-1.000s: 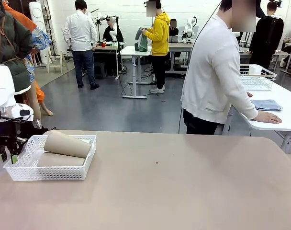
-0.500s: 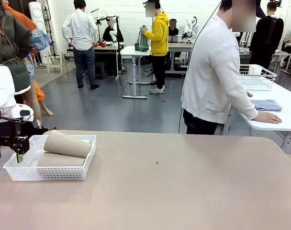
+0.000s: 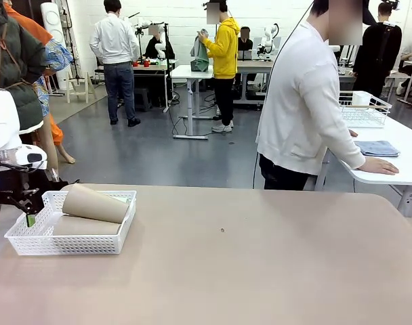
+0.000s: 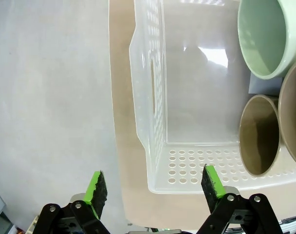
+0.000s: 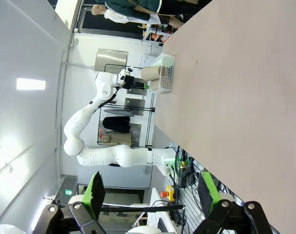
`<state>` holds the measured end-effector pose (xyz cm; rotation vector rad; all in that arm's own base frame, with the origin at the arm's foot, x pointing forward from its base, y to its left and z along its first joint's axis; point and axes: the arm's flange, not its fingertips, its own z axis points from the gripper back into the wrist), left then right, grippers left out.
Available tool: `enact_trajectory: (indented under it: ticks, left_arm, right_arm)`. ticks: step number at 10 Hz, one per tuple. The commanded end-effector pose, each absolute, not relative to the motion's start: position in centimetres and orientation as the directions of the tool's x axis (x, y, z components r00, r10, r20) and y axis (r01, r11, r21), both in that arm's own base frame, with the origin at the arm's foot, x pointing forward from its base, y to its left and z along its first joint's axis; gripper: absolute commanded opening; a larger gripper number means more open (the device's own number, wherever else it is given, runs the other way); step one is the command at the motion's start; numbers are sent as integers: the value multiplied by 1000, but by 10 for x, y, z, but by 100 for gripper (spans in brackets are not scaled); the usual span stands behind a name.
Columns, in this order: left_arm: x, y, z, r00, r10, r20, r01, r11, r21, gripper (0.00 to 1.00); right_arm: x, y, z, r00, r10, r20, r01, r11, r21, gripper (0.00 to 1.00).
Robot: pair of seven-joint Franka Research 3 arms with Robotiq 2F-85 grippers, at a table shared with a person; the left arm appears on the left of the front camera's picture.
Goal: Clean and organize the cups into the basket.
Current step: Move the Organizing basket back to the left side of the table.
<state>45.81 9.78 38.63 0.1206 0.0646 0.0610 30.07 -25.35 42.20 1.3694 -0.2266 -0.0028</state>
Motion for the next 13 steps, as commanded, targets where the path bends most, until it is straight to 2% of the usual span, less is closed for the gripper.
enact_trajectory:
  ticks: [1, 2, 4, 5, 7, 10, 11, 12, 13]
  left_arm:
    - [442, 86, 407, 991, 131, -9, -131, 991, 17, 100]
    - [417, 73, 434, 987, 140, 80, -141, 990, 9, 100]
    - [370, 43, 476, 979, 81, 184, -95, 993, 66, 100]
    - [342, 25, 493, 975, 29, 219, -29, 1000, -3, 100]
    - [306, 2, 503, 969, 18, 248, -4, 998, -57, 100]
    - [286, -7, 493, 978, -47, 204, 58, 997, -47, 100]
    - [284, -13, 488, 972, -60, 228, 71, 997, -40, 100]
    - [301, -5, 520, 975, -20, 221, 27, 999, -31, 100]
    - [301, -5, 520, 975, -20, 221, 27, 999, -31, 100]
  right_arm:
    - [298, -250, 422, 979, -128, 159, -131, 203, 970, 100]
    - [298, -250, 422, 979, -128, 159, -131, 203, 970, 100]
    - [298, -250, 422, 979, -128, 159, -131, 203, 970, 100]
    - [298, -250, 422, 979, -128, 159, -131, 203, 970, 100]
    - [298, -250, 422, 979, -128, 159, -131, 203, 970, 100]
    - [298, -250, 422, 979, -128, 159, -131, 203, 970, 100]
    - [298, -250, 422, 979, -128, 159, -131, 203, 970, 100]
    - [298, -250, 422, 979, -128, 159, -131, 203, 970, 100]
    - [298, -250, 422, 979, -128, 159, -131, 203, 970, 100]
